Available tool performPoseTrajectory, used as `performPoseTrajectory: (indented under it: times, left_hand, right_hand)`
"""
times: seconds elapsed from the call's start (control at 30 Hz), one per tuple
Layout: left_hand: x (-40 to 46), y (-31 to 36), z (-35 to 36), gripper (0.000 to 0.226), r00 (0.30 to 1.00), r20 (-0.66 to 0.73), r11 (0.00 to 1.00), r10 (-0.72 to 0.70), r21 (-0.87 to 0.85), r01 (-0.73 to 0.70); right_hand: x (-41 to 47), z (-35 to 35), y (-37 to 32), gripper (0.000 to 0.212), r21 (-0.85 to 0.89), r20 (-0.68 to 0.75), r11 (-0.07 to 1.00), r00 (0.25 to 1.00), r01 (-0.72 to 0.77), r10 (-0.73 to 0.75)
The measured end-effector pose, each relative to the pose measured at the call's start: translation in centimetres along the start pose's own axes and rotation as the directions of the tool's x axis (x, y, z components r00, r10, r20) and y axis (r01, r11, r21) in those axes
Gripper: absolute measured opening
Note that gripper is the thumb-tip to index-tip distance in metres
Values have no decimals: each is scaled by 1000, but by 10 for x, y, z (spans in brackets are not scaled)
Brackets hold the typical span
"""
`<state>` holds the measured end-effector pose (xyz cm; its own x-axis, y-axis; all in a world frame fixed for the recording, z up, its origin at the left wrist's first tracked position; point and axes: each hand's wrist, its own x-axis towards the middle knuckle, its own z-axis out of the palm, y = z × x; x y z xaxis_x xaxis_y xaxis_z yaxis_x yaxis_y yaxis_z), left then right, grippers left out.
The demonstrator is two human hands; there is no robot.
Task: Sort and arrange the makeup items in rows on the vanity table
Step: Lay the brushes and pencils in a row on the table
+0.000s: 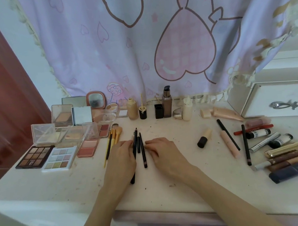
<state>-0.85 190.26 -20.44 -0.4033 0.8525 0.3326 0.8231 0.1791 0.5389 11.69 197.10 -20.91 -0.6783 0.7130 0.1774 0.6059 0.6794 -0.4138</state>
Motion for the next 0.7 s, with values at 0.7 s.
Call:
performPoseTrajectory:
  times: [0.7]
  left_hand:
    - [-8,42,12,32,978,-48,978,204,-22,-206]
  right_hand:
    - [-43,-51,39,30,126,-199,992,980,-5,30]
